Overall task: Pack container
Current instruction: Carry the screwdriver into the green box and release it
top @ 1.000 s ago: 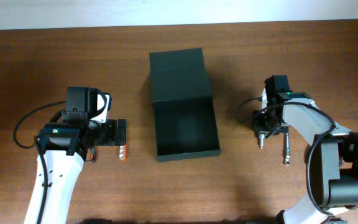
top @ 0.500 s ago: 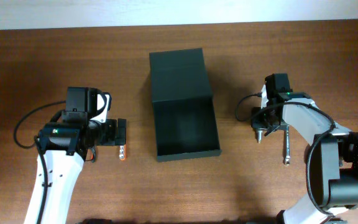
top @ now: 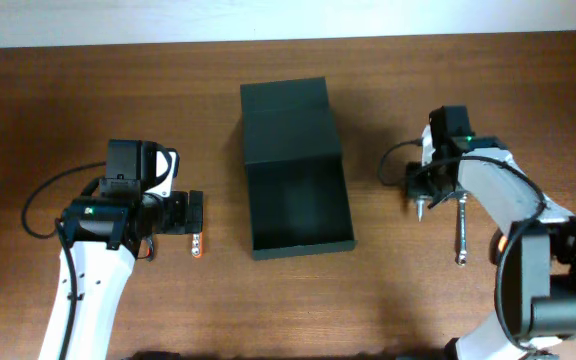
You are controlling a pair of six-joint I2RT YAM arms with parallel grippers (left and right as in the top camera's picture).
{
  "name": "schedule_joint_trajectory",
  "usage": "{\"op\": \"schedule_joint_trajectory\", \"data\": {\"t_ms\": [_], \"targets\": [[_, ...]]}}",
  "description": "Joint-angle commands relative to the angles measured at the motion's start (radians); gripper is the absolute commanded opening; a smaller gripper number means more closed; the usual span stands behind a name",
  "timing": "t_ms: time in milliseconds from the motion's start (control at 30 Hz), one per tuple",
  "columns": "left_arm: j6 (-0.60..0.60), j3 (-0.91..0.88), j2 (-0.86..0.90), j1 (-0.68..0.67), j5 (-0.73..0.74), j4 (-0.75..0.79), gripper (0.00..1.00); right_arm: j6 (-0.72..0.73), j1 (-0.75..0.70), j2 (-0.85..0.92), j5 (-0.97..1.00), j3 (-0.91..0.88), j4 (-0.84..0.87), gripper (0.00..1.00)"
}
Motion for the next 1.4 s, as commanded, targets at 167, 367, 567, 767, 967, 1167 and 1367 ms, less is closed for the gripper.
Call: {"op": "schedule_joint_trajectory", "data": {"t_ms": [167,367,567,767,967,1167,1367], "targets": [[-0.005,0.019,0.000,-0.002,-0.038,0.003,0.99,-0.459,0.309,-0.182,-0.152,0.201,-0.211,0.04],[-0.005,0.019,0.000,-0.002,-0.038,0.003,0.99,-0.694,0.577,-0.182,-0.146,0.272,-0.280,0.04],[-0.005,0.019,0.000,-0.002,-0.038,0.003,0.99,-0.718,0.669,-0.081,-0.091,0.266,-0.193,0.04],[-0.005,0.019,0.000,-0.002,-0.038,0.003,0.99,-0.752,0.663,0.090,-0.096,0.266,-0.148,0.04],[-0.005,0.019,0.000,-0.002,-0.037,0.003,0.99,-0.752,0.647,0.188,-0.106,0.266,-0.145,0.04],[-0.005,0.019,0.000,-0.002,-0.037,0.003,0.99,-0.728,0.642,0.188,-0.106,0.276,-0.177,0.72],[-0.005,0.019,0.000,-0.002,-0.037,0.003,0.99,-0.628,0.624,0.097,-0.093,0.414,-0.263,0.81]]}}
